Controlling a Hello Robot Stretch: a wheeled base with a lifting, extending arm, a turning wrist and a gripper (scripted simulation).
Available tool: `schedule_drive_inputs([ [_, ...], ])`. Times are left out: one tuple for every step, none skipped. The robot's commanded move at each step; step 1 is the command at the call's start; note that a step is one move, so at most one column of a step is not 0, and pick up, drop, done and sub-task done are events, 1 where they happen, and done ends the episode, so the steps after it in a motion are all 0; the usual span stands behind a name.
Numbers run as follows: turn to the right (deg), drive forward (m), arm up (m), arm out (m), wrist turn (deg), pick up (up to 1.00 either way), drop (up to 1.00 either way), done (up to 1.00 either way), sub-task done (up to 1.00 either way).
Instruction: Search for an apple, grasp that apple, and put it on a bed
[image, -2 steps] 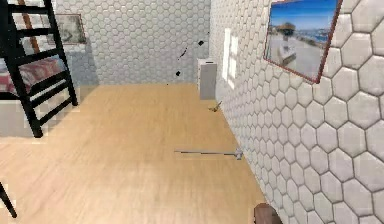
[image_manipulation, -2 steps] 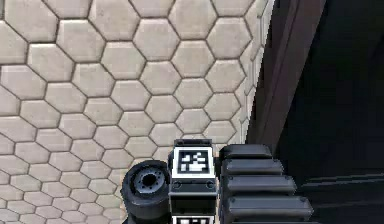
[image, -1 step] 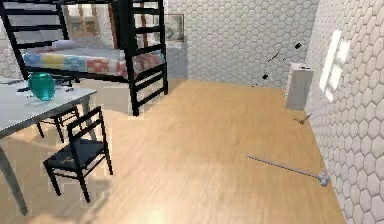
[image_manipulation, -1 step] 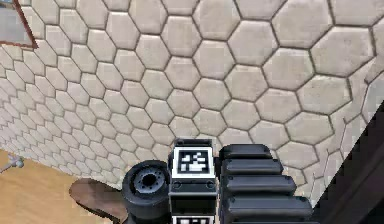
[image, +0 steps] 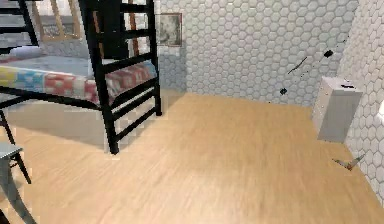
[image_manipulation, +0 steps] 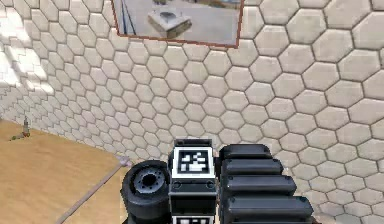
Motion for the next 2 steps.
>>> schedule_drive_inputs([
  [0.0,1.00,0.00,0.00,0.0,0.00,0.00,0.00,0.00],
  [0.0,1.00,0.00,0.00,0.0,0.00,0.00,0.00,0.00],
])
